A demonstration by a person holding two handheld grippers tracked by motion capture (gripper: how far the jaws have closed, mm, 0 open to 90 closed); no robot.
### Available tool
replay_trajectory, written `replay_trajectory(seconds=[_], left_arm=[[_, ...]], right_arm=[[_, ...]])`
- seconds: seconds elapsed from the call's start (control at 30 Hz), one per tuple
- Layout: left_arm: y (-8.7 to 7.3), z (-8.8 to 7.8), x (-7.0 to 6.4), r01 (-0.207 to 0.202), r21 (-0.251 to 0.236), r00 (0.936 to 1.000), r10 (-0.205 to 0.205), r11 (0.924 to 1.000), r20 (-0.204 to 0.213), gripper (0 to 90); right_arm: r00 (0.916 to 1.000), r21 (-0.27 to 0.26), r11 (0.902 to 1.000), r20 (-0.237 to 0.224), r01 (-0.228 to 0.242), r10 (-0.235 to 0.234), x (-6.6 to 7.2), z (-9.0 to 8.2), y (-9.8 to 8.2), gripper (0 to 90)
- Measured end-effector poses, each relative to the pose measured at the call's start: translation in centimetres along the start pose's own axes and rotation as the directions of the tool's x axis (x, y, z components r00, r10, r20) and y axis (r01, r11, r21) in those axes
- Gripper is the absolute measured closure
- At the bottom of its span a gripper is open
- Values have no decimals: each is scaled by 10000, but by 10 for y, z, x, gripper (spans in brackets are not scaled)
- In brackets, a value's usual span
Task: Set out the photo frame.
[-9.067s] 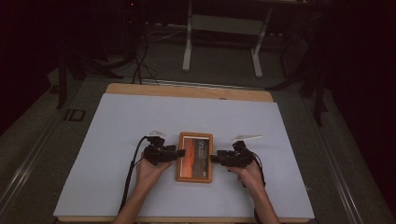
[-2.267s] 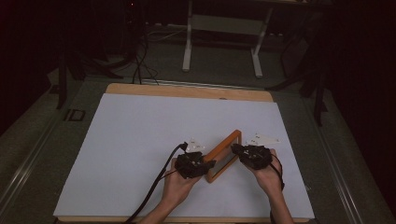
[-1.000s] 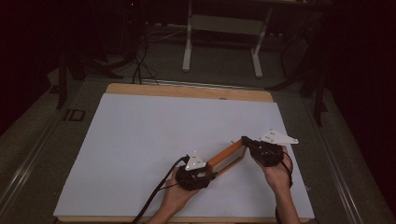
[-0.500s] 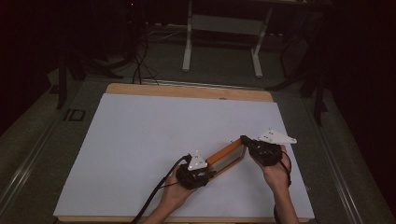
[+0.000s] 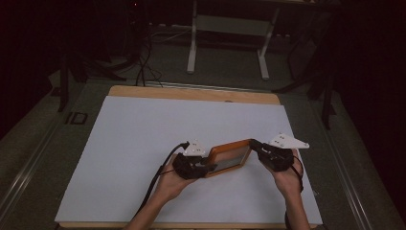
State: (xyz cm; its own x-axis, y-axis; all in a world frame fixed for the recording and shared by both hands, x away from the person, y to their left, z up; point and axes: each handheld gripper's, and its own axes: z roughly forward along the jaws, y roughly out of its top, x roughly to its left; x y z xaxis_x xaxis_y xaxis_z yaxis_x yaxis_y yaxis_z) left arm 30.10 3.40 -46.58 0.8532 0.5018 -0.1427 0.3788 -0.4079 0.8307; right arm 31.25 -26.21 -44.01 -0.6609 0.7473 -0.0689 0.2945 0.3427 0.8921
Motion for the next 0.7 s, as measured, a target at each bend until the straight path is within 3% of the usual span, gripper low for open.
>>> replay_trajectory(seconds=[0.23,0.47,0.6,0.7], left_arm=[[23,-23,8,-188,-229,9994,195,9996,283,694],[41,-35,9,-755,-1,9965,754,9971,353,693],[45,-37,8,-947,45,9939,943,9955,581,692],[46,-36,6,-1119,-45,9911,1119,9937,723,690]], right_arm=[[9989,83,9997,-405,239,-235,3,2,1,672],[9938,235,9979,-947,609,-584,9,5,1,583],[9865,251,9971,-1488,723,-678,13,8,3,539],[9764,224,9954,-1975,932,-870,17,12,4,495]])
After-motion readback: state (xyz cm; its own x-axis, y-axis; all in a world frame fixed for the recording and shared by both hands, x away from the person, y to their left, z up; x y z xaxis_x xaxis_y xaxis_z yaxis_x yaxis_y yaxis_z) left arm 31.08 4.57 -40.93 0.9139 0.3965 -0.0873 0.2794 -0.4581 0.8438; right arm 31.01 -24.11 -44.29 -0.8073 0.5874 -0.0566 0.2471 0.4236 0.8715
